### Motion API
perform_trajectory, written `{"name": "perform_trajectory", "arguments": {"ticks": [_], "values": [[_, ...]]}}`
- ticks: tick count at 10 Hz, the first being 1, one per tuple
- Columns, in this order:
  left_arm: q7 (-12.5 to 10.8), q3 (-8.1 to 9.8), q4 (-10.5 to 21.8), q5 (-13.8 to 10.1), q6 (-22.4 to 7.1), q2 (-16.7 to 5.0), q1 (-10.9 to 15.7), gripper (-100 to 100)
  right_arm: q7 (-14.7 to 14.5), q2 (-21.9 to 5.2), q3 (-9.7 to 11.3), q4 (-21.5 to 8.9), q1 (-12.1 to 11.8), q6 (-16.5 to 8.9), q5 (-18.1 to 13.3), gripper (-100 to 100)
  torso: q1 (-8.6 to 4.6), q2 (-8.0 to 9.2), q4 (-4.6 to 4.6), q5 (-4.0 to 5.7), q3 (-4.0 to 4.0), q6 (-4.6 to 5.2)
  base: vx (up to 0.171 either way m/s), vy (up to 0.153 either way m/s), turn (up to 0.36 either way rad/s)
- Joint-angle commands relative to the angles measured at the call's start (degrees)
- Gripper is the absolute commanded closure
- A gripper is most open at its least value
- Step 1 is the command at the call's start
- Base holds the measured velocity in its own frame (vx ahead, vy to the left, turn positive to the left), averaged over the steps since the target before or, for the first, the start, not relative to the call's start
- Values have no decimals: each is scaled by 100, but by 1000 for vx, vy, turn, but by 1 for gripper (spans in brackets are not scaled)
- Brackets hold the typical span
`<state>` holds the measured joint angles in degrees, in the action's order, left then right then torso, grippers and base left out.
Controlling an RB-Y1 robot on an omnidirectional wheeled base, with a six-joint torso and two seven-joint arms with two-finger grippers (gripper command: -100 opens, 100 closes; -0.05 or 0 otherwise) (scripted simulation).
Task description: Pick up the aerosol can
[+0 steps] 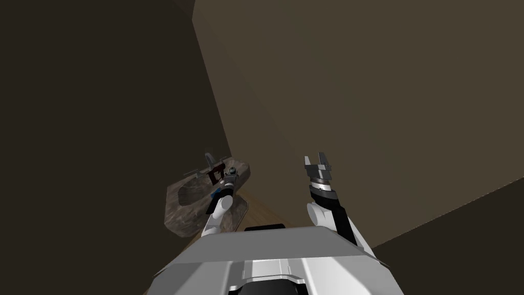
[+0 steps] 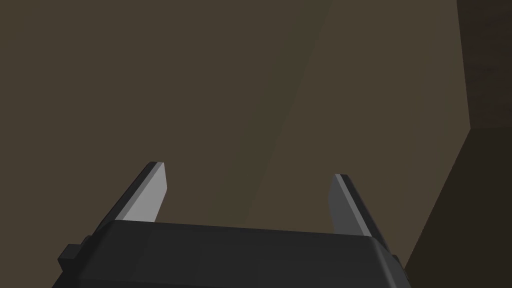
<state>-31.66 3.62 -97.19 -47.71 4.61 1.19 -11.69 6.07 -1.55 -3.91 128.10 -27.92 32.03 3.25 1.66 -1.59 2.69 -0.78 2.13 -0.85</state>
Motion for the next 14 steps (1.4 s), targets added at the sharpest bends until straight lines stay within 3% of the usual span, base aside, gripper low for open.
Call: {"name": "perform_trajectory", "arguments": {"ticks": [1, 4, 5, 6, 9, 11, 12, 14], "values": [[180, -31, -286, -197, -93, 16, -286, 100, 0, 0, 0, 0, 0, 0, 0, 0, 0, 0, 0, 0, 0, 0, 75, -15, -182], [180, -31, -784, -197, -93, 16, -768, 100, 0, 0, 0, 0, -1, 0, 0, 0, -1, -19, 6, 2, 12, 1, 52, 2, -28], [180, -31, -855, -197, -93, 16, -768, 100, 0, 0, 0, 0, 0, 0, 0, 0, 1, -6, 0, 3, 3, -1, -5, 9, 11], [370, -64, -1024, -388, -214, 55, -995, 100, 0, 0, 0, 0, 0, 0, 0, 0, -1, 1, -4, 3, -3, 2, 61, 18, -187], [370, -64, -1490, -388, -214, 55, -1476, 100, 0, 0, 0, 0, -1, 0, 0, 0, -4, -18, 1, 0, 9, 2, 58, -2, -29], [370, -64, -1652, -388, -214, 55, -1511, 100, 0, 0, 0, 0, 0, 0, 0, 0, -6, 7, -9, 2, -8, 0, -9, -5, 5], [560, -98, -1885, -578, -334, 95, -1807, 100, 0, 0, 0, 0, 0, 0, 0, 0, -7, 13, -11, 3, -11, 1, 70, 7, -170], [560, -98, -2187, -578, -334, 95, -2127, 100, 0, 0, 0, 0, -1, 0, 0, 0, -6, -20, -5, 0, 7, 7, 77, -4, -55]]}}
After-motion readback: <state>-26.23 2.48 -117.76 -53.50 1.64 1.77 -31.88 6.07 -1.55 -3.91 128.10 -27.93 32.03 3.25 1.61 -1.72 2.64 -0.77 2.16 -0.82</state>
